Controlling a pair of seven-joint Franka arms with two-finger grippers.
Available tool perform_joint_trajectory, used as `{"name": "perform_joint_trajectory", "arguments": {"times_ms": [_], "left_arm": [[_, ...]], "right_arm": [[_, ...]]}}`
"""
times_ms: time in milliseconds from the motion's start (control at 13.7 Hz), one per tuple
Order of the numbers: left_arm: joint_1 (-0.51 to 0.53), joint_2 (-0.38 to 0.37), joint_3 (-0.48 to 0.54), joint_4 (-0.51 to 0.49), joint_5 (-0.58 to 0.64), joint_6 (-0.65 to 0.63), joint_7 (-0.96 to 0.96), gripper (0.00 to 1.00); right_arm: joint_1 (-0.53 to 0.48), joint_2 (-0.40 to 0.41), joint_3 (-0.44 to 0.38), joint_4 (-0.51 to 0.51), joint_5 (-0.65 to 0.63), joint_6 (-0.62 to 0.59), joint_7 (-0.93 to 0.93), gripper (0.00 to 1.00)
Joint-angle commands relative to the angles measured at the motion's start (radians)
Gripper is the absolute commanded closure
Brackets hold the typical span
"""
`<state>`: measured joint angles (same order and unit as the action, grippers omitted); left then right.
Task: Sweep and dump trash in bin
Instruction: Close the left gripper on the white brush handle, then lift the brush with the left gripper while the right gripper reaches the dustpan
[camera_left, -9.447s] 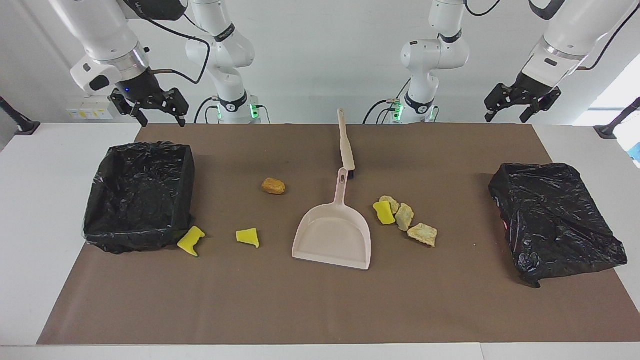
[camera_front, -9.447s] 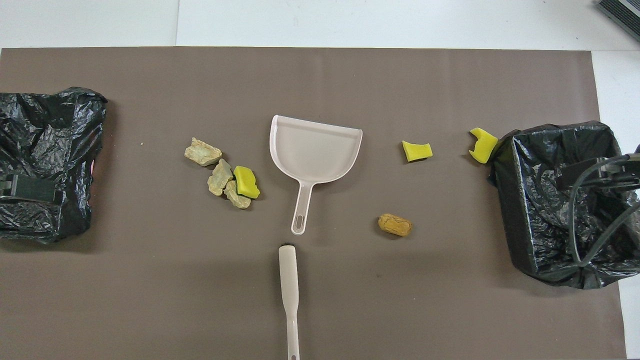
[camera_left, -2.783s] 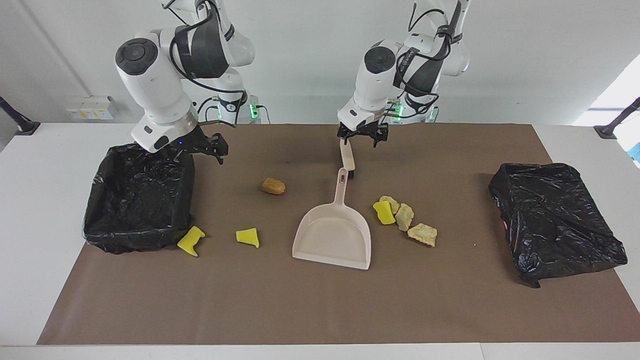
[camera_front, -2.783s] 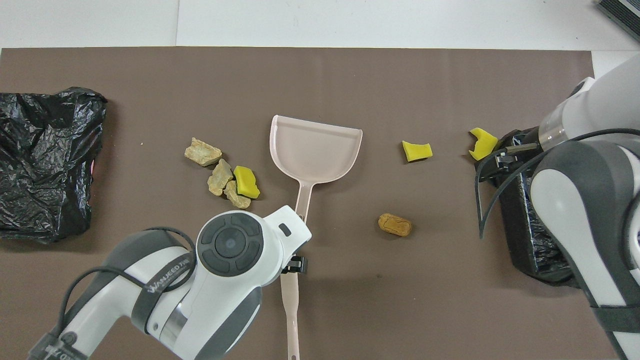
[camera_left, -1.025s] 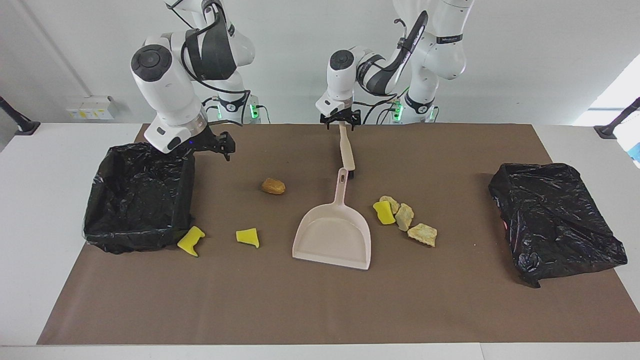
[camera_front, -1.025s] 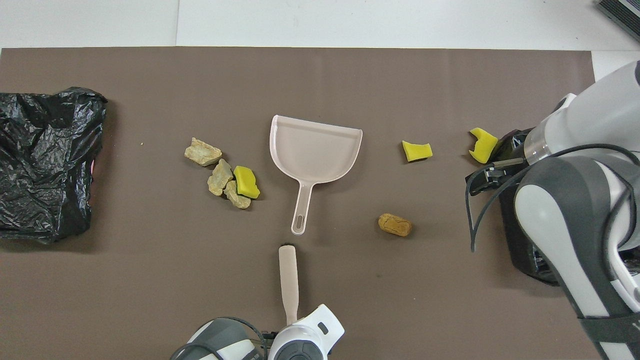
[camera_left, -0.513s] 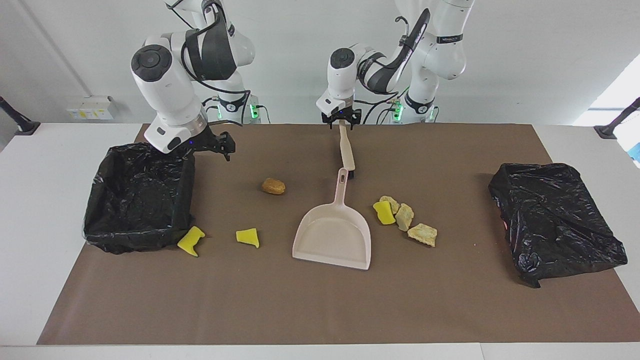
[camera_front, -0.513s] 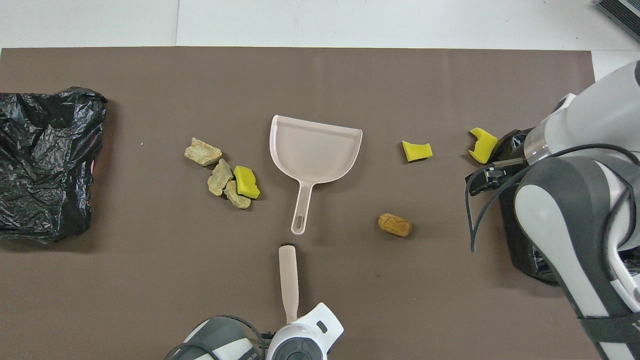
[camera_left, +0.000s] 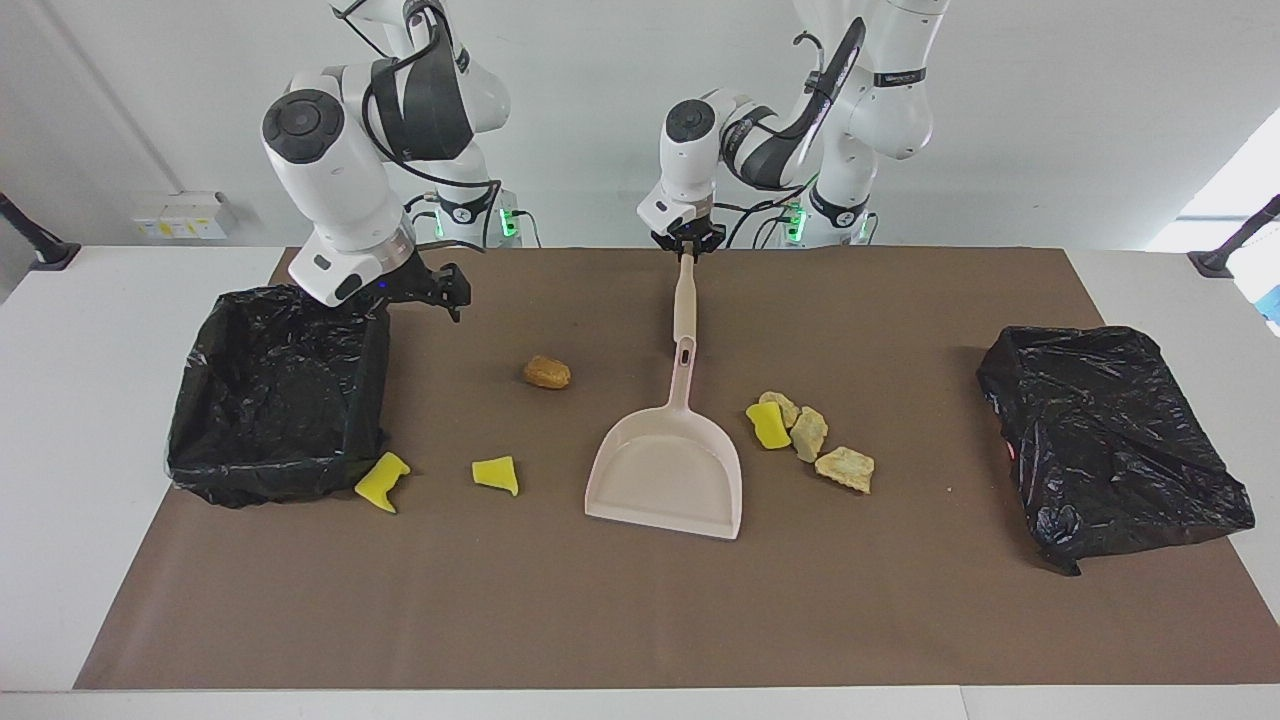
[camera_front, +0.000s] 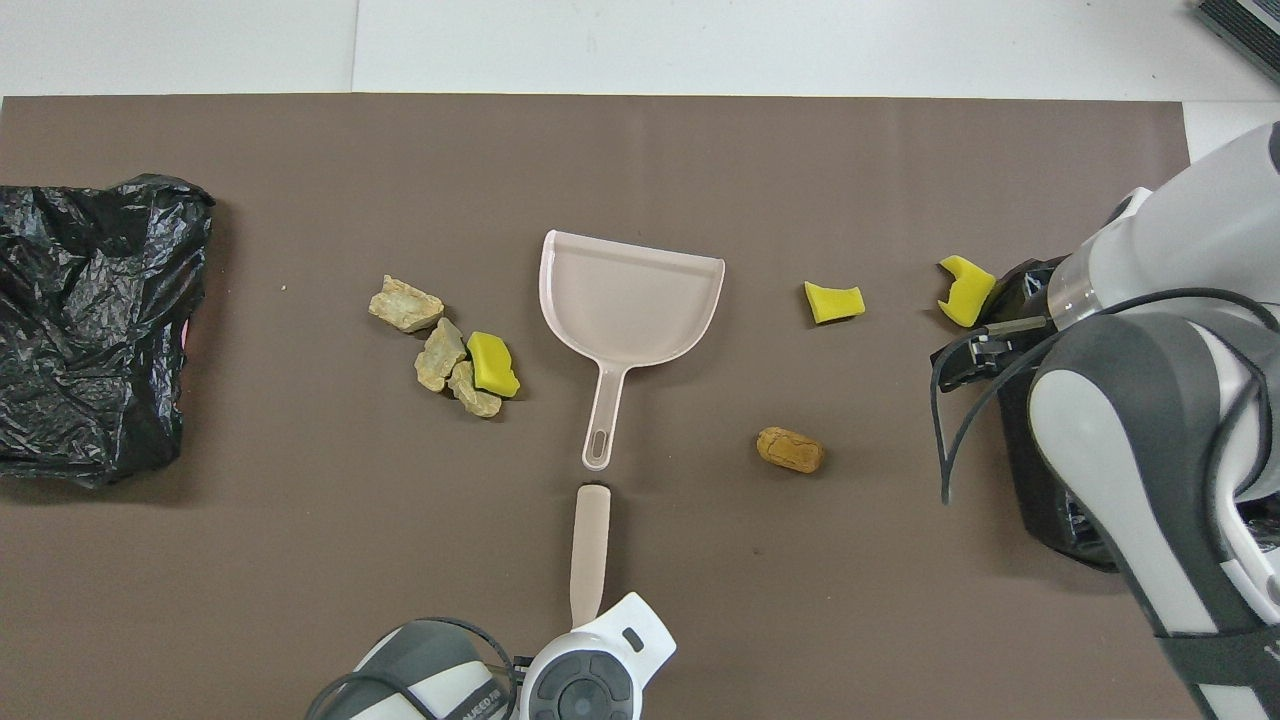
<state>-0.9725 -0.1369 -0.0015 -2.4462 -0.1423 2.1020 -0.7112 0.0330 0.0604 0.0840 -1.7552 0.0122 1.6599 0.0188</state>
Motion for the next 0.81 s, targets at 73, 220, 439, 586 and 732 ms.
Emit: {"name": "perform_joint_trajectory", "arguments": {"times_ms": [73, 220, 439, 586, 732], "left_arm": [[0.135, -0.064, 0.0, 0.093, -0.011, -0.253, 0.105, 1.0], [0.207, -0.119, 0.0, 0.105, -0.008, -0.331, 0.136, 1.0], [0.346, -0.167, 0.005, 0.145, 0.038, -0.472, 0.225, 1.0], [0.452, -0.136, 0.005, 0.205, 0.116, -0.499, 0.316, 1.0], [0.556, -0.061, 0.005, 0.287, 0.156, -0.493, 0.425, 1.0]], "right_arm": [[-0.001, -0.025, 0.003, -0.04, -0.003, 0.049, 0.035, 0.0], [0.017, -0.027, 0.003, -0.049, 0.002, 0.072, 0.062, 0.0], [0.073, -0.01, 0.003, -0.055, 0.002, 0.124, 0.147, 0.0], [0.125, 0.015, 0.003, -0.07, 0.002, 0.203, 0.237, 0.0], [0.194, 0.065, 0.003, -0.07, 0.002, 0.297, 0.355, 0.0]]}}
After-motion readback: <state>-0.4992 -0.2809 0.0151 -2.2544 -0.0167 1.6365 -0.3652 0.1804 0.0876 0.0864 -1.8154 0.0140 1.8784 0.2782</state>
